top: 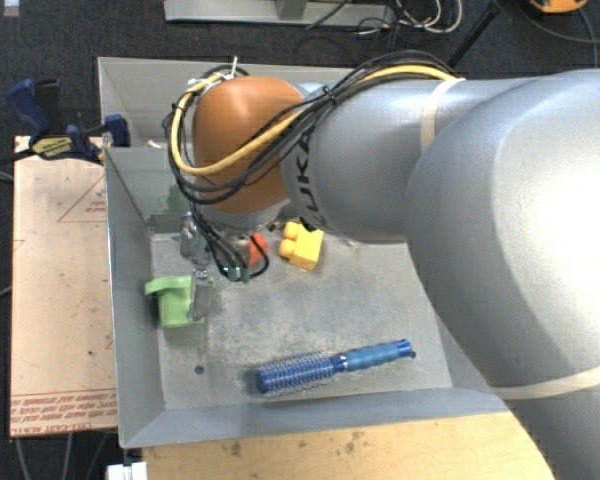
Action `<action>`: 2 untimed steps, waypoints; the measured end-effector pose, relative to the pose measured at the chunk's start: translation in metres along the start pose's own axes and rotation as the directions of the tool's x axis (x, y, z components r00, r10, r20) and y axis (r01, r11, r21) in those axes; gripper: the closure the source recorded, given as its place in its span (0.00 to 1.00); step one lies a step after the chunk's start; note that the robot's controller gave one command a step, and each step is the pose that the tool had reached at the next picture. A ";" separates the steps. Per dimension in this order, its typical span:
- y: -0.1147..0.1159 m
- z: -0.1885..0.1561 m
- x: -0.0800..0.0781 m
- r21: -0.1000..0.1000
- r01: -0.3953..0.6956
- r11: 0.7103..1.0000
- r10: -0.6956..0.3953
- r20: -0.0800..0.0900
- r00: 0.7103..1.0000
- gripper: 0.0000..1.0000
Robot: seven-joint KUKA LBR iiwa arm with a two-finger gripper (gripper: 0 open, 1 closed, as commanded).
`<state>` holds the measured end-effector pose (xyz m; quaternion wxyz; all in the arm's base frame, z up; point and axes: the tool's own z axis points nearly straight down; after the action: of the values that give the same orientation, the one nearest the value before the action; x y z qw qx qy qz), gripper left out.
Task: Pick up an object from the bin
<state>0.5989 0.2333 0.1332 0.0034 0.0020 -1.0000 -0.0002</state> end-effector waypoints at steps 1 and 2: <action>-0.033 0.059 0.044 0.003 -0.042 0.999 0.042 -0.001 0.999 0.00; -0.031 0.055 0.041 -0.002 -0.043 0.999 0.043 0.008 0.999 1.00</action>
Offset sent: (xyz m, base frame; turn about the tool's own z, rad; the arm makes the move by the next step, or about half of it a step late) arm -0.0415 -0.0315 -0.0546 0.0424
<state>0.5580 0.2020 0.0785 -0.0006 -0.0195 -0.9998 -0.0008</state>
